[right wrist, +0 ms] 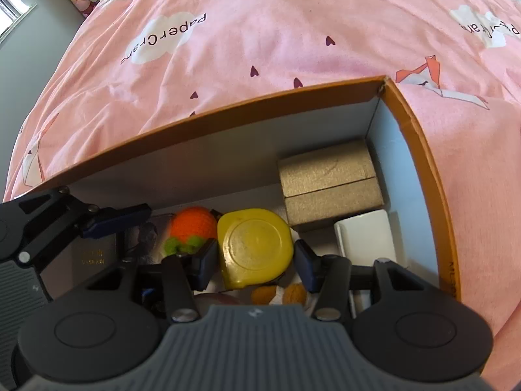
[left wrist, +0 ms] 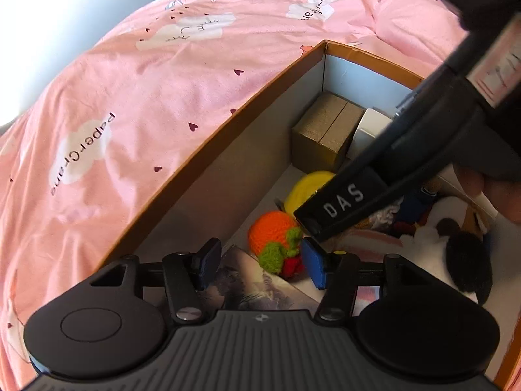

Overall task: Organize objects
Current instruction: 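Lower the ball with the left tool while the right lowers the tape measure inside, then open both tools and withdraw them from the orange box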

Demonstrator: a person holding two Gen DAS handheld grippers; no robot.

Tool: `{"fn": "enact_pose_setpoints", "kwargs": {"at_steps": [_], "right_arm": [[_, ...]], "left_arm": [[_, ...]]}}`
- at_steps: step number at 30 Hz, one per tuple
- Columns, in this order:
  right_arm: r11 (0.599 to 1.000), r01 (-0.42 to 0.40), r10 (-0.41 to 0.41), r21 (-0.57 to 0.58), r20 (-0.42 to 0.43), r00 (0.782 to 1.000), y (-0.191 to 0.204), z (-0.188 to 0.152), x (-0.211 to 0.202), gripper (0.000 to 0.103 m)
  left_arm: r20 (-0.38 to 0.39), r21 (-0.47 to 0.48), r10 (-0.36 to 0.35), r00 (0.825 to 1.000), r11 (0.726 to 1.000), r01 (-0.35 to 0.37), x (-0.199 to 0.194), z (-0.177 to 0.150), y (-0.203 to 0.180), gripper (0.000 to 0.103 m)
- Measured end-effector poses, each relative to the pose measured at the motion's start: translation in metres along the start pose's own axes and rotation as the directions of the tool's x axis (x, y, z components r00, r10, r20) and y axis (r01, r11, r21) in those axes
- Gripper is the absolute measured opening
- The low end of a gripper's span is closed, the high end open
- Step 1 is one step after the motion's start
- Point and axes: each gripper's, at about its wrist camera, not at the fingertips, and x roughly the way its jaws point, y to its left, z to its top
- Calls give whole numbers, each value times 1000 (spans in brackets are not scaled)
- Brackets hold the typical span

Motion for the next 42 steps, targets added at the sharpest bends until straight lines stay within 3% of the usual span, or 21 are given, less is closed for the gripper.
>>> {"fn": "enact_pose_setpoints", "kwargs": {"at_steps": [9, 16, 20, 23, 28, 36, 40, 42], "right_arm": [[1000, -3, 3, 0, 25, 1000, -1, -3, -15, 58], [994, -39, 53, -106, 128, 990, 11, -19, -70, 58], [975, -31, 79, -220, 213, 974, 23, -41, -113, 58], [954, -10, 93, -300, 263, 960, 31, -64, -144, 58], [924, 29, 110, -382, 336, 935, 39, -105, -183, 58], [920, 87, 95, -383, 430, 898, 36, -168, -211, 58], [930, 100, 71, -354, 439, 896, 33, -188, -206, 58], [938, 103, 51, -331, 425, 904, 32, -194, -200, 58]], "left_arm": [[50, -45, 62, 997, 997, -60, -39, -7, -3, 66], [134, -152, 143, 981, 981, -122, -105, -18, -16, 66], [182, -262, 210, 961, 952, -159, -145, -28, -26, 72], [219, -351, 252, 943, 922, -164, -162, -20, -10, 75], [245, -466, 317, 916, 867, -176, -199, -37, -23, 85], [221, -572, 356, 908, 801, -175, -208, -72, -53, 89], [161, -616, 361, 919, 764, -192, -199, -84, -59, 89], [141, -623, 347, 927, 759, -190, -194, -88, -61, 89]]}}
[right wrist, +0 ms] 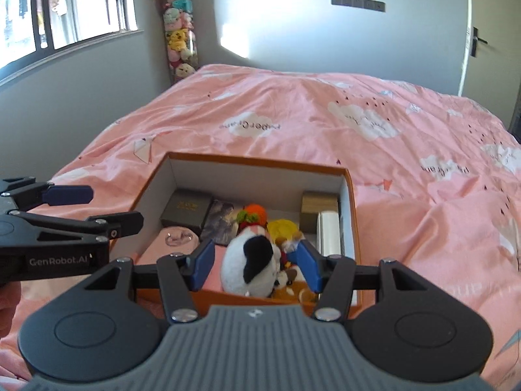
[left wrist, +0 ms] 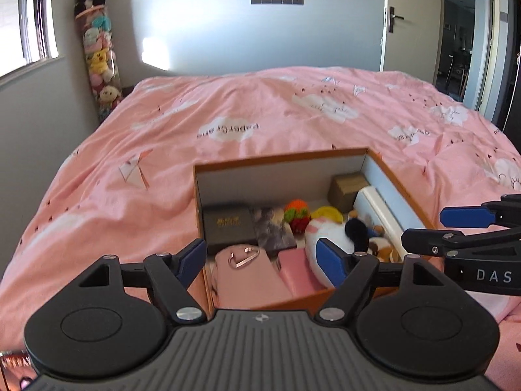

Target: Organize objects

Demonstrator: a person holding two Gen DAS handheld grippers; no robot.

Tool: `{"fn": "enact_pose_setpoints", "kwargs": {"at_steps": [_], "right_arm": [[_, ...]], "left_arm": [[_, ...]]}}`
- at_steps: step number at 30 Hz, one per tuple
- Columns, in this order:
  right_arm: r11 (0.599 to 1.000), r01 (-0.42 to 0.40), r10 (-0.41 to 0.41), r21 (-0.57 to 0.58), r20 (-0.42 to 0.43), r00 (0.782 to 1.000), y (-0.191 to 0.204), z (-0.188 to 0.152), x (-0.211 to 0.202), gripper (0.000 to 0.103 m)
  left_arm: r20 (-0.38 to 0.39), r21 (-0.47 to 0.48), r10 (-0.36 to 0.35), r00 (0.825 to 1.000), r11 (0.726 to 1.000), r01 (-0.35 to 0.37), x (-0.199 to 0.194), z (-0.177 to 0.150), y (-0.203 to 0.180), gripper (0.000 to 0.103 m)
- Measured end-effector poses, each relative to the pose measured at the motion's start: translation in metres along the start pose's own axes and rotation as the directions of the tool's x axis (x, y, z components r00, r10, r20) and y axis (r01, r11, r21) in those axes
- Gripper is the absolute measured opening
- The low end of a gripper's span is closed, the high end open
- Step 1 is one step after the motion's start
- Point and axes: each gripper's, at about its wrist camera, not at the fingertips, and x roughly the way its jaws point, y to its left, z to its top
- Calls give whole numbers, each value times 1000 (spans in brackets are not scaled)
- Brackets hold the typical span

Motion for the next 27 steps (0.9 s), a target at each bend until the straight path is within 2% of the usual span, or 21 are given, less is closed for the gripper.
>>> {"fn": "enact_pose_setpoints", "kwargs": {"at_steps": [4, 14, 27], "right_arm": [[1000, -12, 13, 26, -30, 999, 0, -12, 6, 58], [1000, 12, -12, 5, -79, 997, 2, -30, 26, 58], [1000, 18, -19, -8, -105, 994, 4, -35, 33, 59]], "left_arm": [[-33, -24, 9, 999, 1000, -10, 5, -9, -1, 89], [-122, -62, 14, 992, 998, -22, 22, -25, -5, 89], [-147, -61, 26, 989, 998, -35, 23, -29, -5, 89]]}}
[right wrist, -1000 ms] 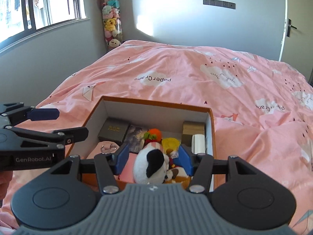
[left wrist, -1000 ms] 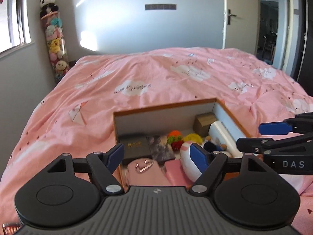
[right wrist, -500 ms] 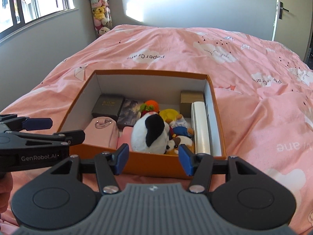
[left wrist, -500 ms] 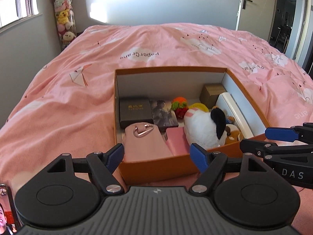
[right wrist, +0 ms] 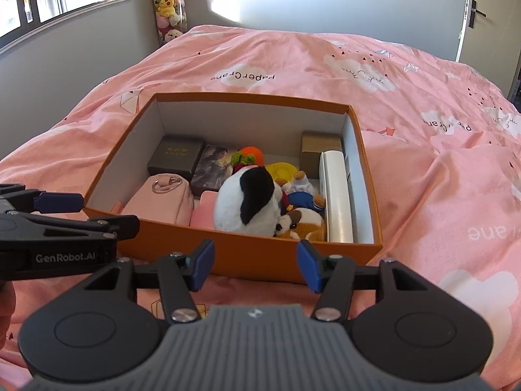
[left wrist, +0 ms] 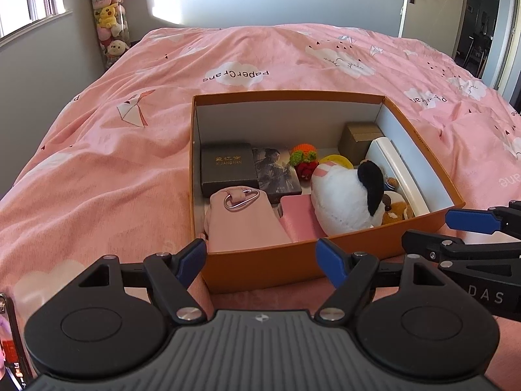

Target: Organize objects

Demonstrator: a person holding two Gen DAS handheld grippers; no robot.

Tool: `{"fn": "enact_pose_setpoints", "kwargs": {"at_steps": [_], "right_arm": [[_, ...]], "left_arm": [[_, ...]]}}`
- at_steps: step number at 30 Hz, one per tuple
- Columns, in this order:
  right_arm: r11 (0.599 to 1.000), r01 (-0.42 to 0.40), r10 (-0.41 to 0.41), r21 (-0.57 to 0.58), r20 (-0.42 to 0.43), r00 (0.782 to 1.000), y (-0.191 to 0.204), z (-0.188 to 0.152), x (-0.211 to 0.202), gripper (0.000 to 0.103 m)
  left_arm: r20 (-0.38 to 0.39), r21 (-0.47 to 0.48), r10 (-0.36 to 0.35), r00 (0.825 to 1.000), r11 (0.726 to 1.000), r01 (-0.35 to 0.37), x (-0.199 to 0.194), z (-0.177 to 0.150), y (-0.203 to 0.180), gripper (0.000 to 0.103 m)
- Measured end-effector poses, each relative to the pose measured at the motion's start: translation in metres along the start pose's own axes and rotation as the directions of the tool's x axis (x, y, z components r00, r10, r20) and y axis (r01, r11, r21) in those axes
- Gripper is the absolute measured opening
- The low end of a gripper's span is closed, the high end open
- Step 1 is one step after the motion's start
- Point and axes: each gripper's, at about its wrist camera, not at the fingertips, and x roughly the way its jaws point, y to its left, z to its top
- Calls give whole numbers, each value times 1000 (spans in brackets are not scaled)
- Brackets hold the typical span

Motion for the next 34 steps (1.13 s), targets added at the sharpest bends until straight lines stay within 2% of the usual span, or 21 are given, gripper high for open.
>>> {"fn": "enact_pose_setpoints", "kwargs": {"at_steps": [34], "right_arm": [[1000, -15, 15, -18, -9, 1000, 3, 0, -4, 59]], "left_arm": [[-3, 7, -5, 1000, 1000, 5, -2, 0, 0, 89]]}}
